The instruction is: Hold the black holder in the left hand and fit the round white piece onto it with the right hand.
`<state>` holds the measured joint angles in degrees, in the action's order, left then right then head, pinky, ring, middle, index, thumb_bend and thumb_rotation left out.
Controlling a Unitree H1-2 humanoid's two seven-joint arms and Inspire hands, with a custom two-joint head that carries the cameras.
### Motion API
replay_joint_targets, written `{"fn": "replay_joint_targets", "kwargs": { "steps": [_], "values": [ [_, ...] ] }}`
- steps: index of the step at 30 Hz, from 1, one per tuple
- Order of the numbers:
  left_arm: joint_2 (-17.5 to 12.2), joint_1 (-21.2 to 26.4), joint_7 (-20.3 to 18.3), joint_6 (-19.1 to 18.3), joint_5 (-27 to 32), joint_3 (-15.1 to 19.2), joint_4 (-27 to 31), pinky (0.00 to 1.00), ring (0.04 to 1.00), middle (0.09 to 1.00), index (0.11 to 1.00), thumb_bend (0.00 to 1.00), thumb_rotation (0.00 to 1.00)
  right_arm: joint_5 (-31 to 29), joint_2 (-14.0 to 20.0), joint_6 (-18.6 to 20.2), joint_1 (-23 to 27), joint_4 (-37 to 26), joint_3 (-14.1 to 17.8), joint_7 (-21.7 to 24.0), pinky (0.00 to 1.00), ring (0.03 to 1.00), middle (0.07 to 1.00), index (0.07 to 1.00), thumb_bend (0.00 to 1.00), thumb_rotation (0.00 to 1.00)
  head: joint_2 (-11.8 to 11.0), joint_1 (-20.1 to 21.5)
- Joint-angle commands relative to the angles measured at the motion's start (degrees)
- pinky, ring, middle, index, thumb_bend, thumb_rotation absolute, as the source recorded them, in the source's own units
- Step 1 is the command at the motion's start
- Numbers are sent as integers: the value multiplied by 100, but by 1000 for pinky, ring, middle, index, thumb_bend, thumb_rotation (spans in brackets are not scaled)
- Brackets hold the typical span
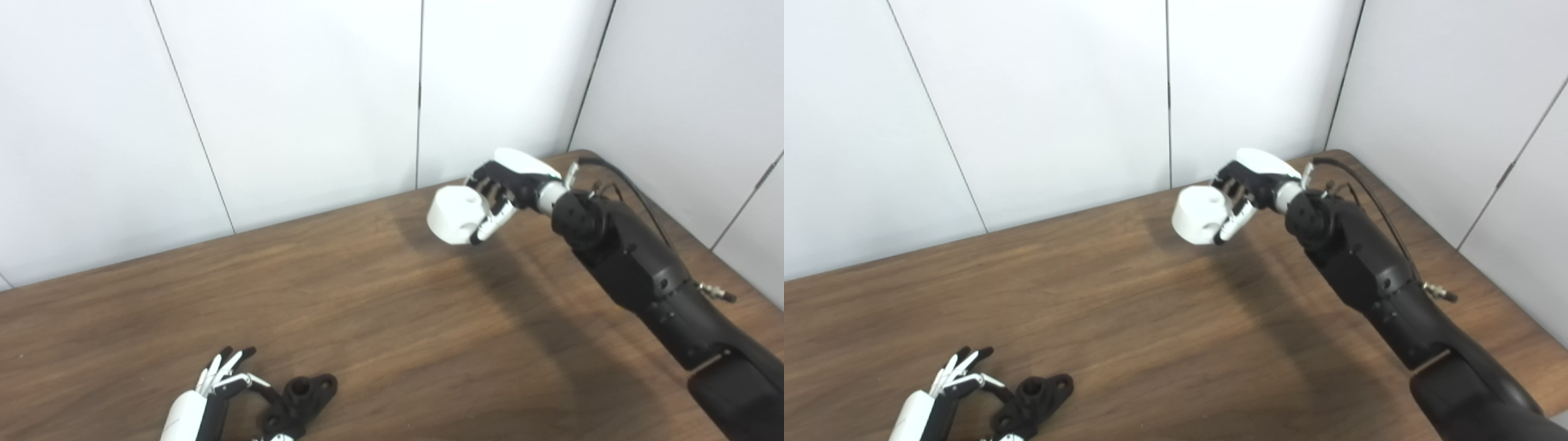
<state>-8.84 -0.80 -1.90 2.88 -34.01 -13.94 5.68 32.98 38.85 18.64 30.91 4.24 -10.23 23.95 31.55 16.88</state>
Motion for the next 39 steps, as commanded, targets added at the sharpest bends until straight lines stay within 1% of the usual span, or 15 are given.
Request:
{"fn": "replay_joint_targets", "kwargs": {
  "steps": [1,3,6,9,12,17,22,27,32,39],
  "values": [
    [58,80,9,-223,-75,-28,-340,1000,1000,902,481,518,38,30,210,26,352,-266,55,75,768,842,827,483,495,137,13,-39],
    [69,117,23,-247,-111,-46,-379,1000,1000,902,481,518,38,64,235,34,370,-458,31,193,767,844,830,482,496,137,31,-101],
    [81,161,26,-299,-152,-85,-410,1000,1000,904,481,518,39,69,265,38,386,-737,22,358,745,817,815,481,496,137,63,-204],
    [103,189,49,-321,-206,-121,-431,1000,1000,904,481,519,39,107,273,118,408,-1042,2,549,759,827,819,483,496,137,90,-272],
    [142,219,87,-327,-275,-172,-478,1000,1000,903,481,519,40,222,250,206,390,-1311,-26,675,793,856,838,484,496,138,80,-424],
    [175,252,175,-304,-303,-255,-563,1000,1000,905,481,519,40,360,192,-124,290,-1635,-107,617,817,850,813,481,495,130,76,-500],
    [218,269,238,-310,-323,-287,-623,1000,1000,905,481,519,40,557,118,-206,286,-1838,-241,700,817,843,810,480,493,134,72,-552],
    [256,290,264,-344,-350,-312,-648,1000,1000,905,481,520,40,625,55,-450,296,-1921,-337,689,801,834,804,478,494,134,79,-596],
    [275,306,318,-293,-345,-339,-691,1000,1000,904,481,520,40,738,-64,-438,318,-2122,-435,831,804,836,810,478,492,139,79,-634],
    [336,320,344,-341,-364,-376,-699,1000,1000,903,480,520,41,772,-221,-587,288,-2230,-489,941,823,841,815,478,491,141,87,-718]
  ]
}}
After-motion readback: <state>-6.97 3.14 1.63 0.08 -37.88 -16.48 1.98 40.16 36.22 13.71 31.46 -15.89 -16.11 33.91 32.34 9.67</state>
